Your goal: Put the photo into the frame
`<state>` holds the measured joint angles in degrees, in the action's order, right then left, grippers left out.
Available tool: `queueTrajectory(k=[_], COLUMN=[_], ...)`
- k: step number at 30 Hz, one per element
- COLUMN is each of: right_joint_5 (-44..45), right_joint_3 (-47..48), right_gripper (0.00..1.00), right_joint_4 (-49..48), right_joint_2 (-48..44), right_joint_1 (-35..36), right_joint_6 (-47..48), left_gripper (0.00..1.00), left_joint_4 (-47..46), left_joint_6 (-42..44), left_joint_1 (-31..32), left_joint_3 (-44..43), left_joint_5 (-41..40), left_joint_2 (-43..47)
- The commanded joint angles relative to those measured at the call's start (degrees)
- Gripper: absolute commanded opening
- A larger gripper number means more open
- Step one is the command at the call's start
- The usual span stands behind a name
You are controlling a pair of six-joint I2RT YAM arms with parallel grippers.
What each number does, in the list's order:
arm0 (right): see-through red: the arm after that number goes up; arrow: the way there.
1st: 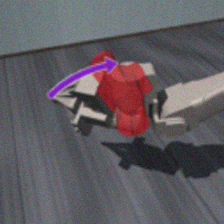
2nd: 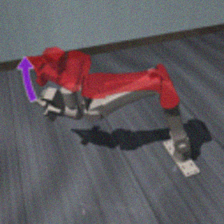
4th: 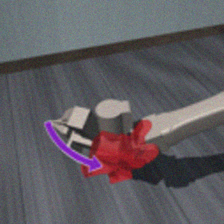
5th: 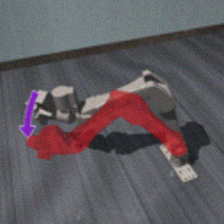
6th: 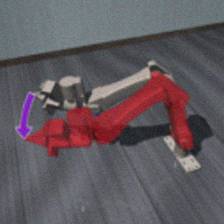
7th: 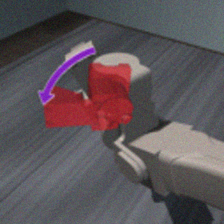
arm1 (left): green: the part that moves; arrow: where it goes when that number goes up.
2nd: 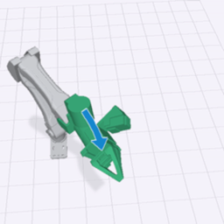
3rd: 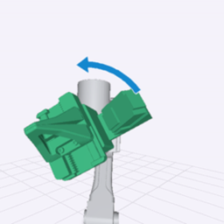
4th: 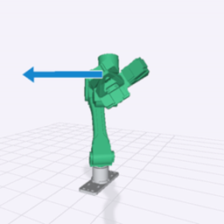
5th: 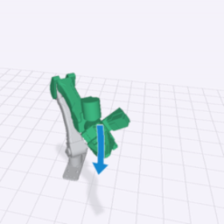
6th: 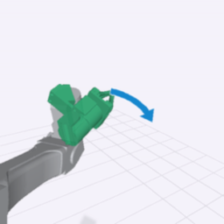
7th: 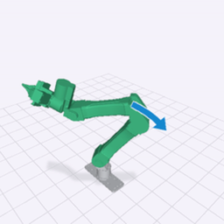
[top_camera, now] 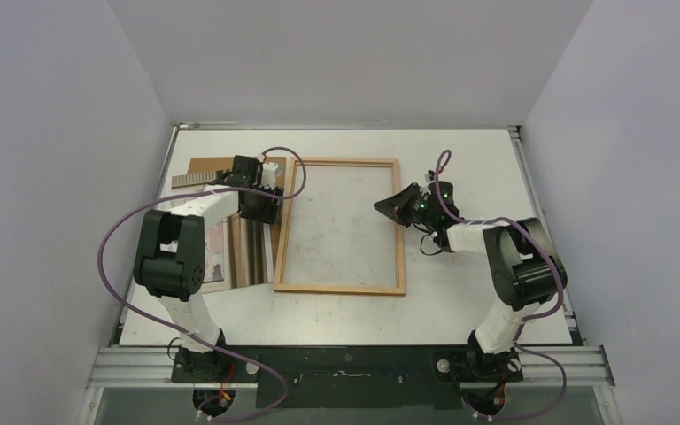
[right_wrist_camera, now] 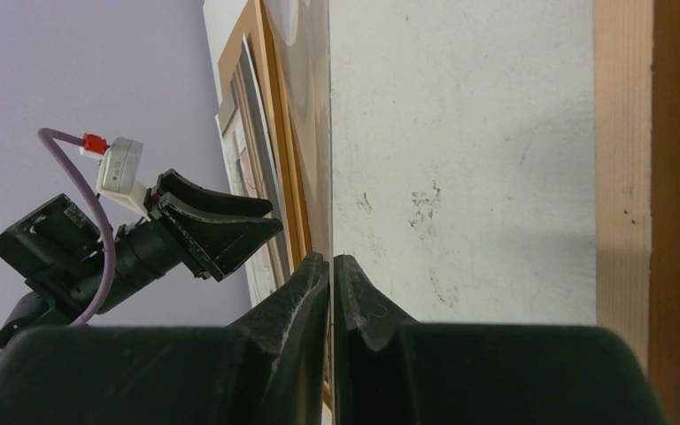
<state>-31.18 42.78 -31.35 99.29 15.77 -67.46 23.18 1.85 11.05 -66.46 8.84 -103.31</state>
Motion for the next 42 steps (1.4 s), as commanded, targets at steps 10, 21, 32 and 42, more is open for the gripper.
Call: queueTrajectory(k=[10, 21, 32, 42], right_joint_5=[-2.93, -7.39, -6.27, -12.08], right_joint_3=[-1.17, 3.07, 12.52, 23.08], right_gripper=[0.05, 0.05, 0.05, 0.05], right_joint_4=[-6.91, -3.60, 14.34, 24.02], right_joint_2=[1.58, 1.94, 0.59, 1.46], right_joint_1=[-0.56, -2.36, -6.71, -8.21], right_joint_6=[-6.45, -7.16, 5.13, 12.78], left_gripper=[0.49, 0.47, 0.48, 0.52], left_joint_4=[-2.00, 0.24, 0.51, -4.28], left_joint_6=[0.33, -3.42, -6.77, -10.38], left_joint_1=[0.46, 0.98, 4.02, 8.20], left_joint_3=[0.03, -1.11, 3.37, 6.86], left_joint_5=[-0.02, 6.20, 14.62, 30.36], left_joint_2=[-0.31, 1.39, 1.37, 2.95])
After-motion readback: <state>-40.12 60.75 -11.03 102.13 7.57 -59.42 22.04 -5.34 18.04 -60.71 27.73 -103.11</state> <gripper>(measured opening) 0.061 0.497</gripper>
